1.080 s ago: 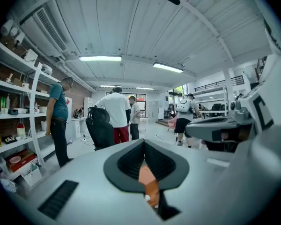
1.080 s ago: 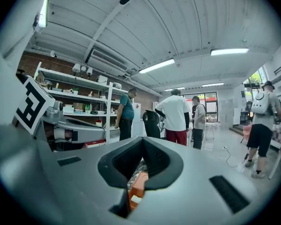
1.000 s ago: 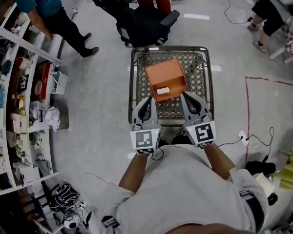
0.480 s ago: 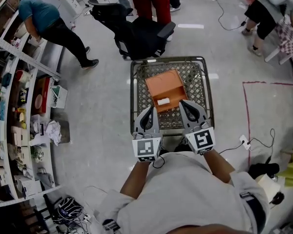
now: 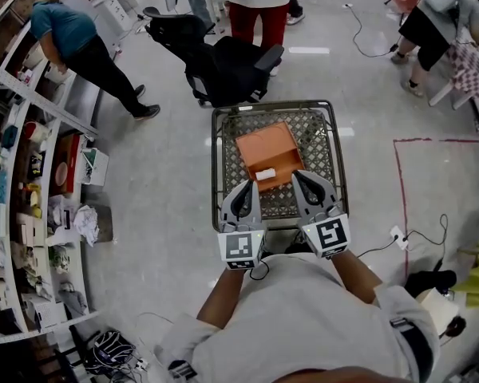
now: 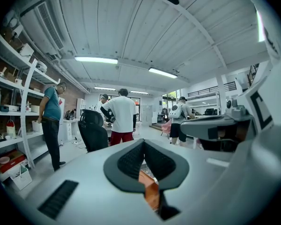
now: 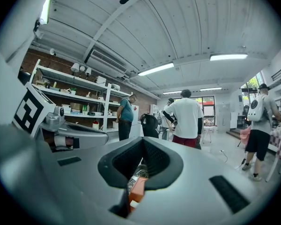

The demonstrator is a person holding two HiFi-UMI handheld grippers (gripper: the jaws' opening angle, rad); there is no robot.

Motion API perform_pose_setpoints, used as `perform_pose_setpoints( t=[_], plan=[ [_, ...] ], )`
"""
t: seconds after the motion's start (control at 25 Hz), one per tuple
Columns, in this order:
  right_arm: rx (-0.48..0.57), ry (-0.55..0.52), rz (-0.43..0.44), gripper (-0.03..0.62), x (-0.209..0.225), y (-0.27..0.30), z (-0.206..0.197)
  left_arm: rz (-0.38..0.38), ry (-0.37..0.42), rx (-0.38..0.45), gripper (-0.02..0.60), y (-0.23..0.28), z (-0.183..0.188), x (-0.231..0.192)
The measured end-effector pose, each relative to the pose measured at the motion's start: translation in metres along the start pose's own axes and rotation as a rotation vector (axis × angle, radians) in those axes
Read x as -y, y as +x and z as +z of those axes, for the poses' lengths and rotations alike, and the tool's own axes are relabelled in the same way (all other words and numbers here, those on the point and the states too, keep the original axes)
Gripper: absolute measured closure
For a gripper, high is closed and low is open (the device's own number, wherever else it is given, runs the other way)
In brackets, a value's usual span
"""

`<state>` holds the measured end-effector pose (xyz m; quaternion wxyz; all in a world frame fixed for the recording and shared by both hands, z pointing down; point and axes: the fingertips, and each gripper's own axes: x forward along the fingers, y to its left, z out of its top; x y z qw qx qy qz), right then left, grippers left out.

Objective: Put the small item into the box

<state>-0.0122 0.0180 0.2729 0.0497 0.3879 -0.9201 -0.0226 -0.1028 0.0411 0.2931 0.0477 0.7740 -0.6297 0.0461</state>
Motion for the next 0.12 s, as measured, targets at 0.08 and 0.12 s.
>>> perform_pose_setpoints(
  t=[0.08, 0.12],
  plan=[
    [-0.003, -0.006, 0.005, 0.591, -0.0022, -0.0007, 0.0016, 0.001, -0.002, 0.000, 0.574, -0.0016, -0.0008, -0.0003],
    [-0.004, -0.009, 0.008, 0.591, -0.0034, -0.0010, 0.0027, 0.001, -0.004, 0.000, 0.574, -0.0024, -0.0012, -0.0006]
  ],
)
